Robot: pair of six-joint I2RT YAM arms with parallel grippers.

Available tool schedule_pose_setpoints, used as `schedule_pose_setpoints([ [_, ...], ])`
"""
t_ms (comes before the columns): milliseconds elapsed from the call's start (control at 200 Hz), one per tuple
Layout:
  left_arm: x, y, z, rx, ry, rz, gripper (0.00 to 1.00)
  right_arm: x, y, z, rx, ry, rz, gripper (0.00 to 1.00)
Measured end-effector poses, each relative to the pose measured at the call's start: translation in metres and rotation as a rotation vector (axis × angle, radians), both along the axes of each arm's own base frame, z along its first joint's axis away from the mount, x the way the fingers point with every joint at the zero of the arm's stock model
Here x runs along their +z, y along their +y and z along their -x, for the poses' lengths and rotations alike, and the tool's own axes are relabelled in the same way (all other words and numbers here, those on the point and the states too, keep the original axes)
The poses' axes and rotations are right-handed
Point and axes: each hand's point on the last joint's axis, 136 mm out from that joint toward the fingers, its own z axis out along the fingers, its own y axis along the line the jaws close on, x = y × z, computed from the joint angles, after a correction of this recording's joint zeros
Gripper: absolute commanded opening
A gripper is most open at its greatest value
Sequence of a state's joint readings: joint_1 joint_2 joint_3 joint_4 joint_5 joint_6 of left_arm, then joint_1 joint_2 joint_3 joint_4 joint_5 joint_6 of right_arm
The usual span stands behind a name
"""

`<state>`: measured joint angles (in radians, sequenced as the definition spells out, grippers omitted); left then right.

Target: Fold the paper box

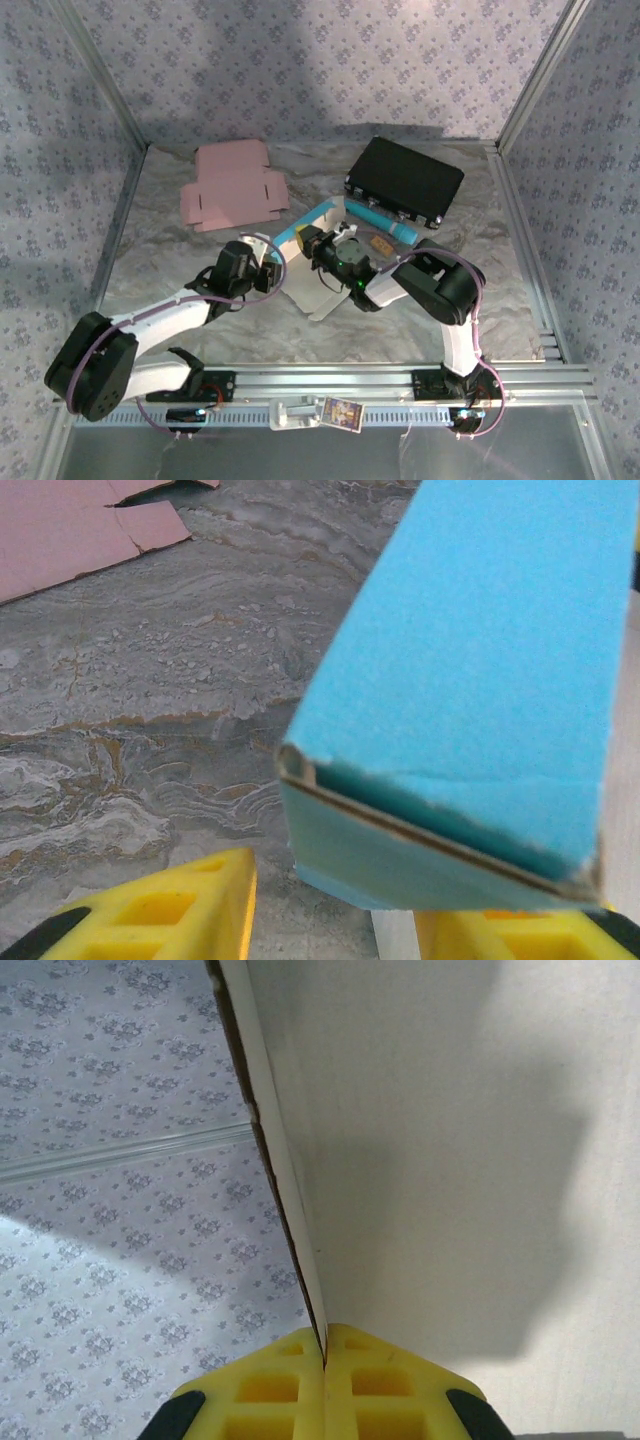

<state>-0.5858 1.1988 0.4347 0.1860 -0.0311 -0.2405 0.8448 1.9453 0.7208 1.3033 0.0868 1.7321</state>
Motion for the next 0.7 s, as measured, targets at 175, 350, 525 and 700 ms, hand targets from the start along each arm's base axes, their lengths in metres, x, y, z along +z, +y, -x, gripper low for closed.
schedule_pose_setpoints([
  [175,-0.001,-0.003,-0.005,0.034,-0.005,-0.019,0.35,0.0,-0.001,0.001,-0.002,-0.003,-0.003,0.0],
  [350,-0.001,-0.001,-0.014,0.106,-0.008,-0.04,0.18,0.0,-0.001,0.001,-0.003,-0.002,-0.004,0.0],
  [525,-0.002,0.004,-0.02,0.186,-0.016,-0.081,0.08,0.0,-0.002,0.0,-0.011,0.003,-0.008,0.0],
  [700,-0.002,0.004,-0.022,0.252,-0.027,-0.113,0.0,0.0,-0.003,-0.001,-0.021,0.005,-0.008,0.0],
])
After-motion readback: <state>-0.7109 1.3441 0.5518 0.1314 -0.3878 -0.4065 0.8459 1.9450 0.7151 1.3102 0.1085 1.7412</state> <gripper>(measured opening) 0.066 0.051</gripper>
